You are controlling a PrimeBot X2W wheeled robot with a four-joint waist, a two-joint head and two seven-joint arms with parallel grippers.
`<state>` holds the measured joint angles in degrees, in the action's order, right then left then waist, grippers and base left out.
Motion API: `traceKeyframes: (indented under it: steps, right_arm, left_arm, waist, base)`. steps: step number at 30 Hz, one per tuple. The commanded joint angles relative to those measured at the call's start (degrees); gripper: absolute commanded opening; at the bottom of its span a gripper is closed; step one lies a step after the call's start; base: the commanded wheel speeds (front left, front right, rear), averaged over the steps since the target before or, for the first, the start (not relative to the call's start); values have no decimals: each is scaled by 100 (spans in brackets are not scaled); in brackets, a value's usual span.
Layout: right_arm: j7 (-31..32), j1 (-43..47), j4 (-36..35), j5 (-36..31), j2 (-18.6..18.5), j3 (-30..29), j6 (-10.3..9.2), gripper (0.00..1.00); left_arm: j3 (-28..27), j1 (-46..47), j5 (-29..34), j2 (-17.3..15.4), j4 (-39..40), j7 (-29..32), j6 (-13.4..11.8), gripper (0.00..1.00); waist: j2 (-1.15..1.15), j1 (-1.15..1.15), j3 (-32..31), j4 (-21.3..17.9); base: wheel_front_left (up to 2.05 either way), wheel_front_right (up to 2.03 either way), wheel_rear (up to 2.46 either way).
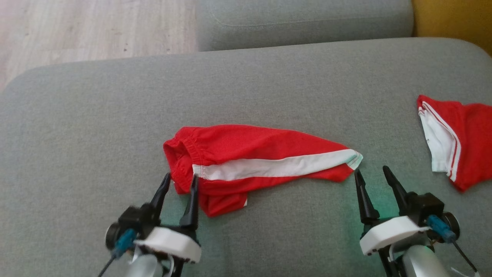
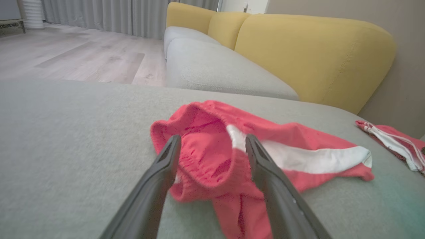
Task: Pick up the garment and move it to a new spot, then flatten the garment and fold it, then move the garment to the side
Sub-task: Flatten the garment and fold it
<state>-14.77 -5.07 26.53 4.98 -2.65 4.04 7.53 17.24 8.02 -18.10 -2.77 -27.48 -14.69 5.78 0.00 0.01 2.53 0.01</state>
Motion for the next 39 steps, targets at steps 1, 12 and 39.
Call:
traceKeyframes:
  steps: [1, 12, 39]
  right_arm:
    - [-23, -272, -109, 22, -23, 133, -4, 100]
    - [-23, -311, -1, 59, -23, 191, -4, 100]
    - [-23, -359, 311, 771, -23, 624, -4, 100]
  left_arm:
    - [-5, 416, -160, -10, -16, -30, 58, 100]
    - [507, 1063, -665, -10, -1011, -30, 160, 100]
    - [-347, 803, -269, -14, -521, -30, 162, 0]
  waist:
    - [0, -1, 47, -68]
    - [0, -1, 197, -193]
    - [0, -1, 462, 112]
  base:
    - [0, 0, 0]
    - [0, 0, 0]
    - [0, 0, 0]
